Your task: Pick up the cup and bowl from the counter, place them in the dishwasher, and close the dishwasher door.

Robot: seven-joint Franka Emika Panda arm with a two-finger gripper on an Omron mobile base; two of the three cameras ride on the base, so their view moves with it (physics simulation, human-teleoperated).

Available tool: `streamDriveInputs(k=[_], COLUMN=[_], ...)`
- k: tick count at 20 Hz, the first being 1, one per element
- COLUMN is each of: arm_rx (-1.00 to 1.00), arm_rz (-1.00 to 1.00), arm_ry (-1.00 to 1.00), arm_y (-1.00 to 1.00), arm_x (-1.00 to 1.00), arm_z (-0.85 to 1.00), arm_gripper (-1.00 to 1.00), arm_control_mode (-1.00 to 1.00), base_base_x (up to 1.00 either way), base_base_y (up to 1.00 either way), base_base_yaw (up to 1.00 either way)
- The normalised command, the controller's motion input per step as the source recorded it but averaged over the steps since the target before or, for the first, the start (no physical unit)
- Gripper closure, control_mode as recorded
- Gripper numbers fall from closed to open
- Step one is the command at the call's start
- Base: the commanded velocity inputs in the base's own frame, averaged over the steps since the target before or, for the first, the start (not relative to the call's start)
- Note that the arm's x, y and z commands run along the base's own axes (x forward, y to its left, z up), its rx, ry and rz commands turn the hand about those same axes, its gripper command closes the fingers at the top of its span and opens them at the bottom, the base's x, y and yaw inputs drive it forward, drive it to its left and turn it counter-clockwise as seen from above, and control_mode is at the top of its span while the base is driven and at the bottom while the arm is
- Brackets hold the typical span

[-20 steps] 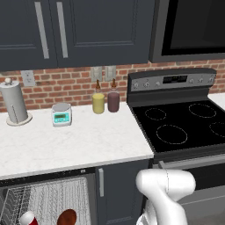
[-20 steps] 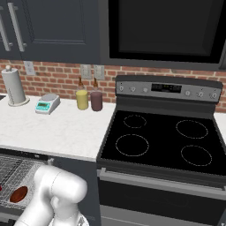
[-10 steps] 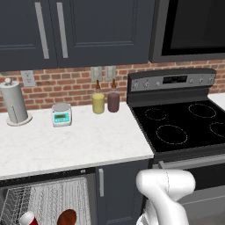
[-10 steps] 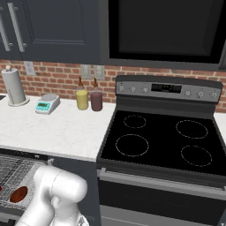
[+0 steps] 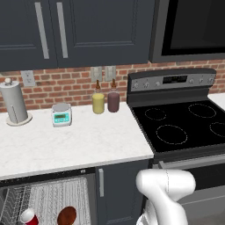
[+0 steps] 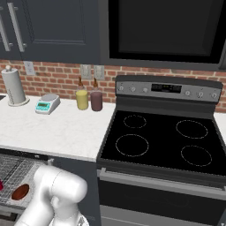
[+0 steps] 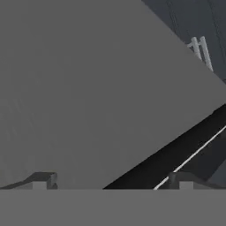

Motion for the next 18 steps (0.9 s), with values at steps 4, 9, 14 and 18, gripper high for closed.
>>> streamDriveInputs(k=[4, 9, 14, 18], arm_rx=[0.04, 0.07, 0.08, 0.08], arm_rz=[0.0, 0.0, 0.0, -0.11], arm_ry=[-0.64, -0.5, -0.18, -0.09], arm_y=[-0.59, -0.64, -0.35, -0.27], arm_x=[1.0, 1.0, 1.0, 1.0], arm_z=[-0.17, -0.15, 0.02, 0.05], arm_gripper=[-1.0, -1.0, -1.0, -1.0], arm_control_mode=[-1.0, -1.0, -1.0, -1.0], base_base_x=[0.0, 0.0, 0.0, 0.0], base_base_y=[0.0, 0.0, 0.0, 0.0], base_base_yaw=[0.0, 0.0, 0.0, 0.0])
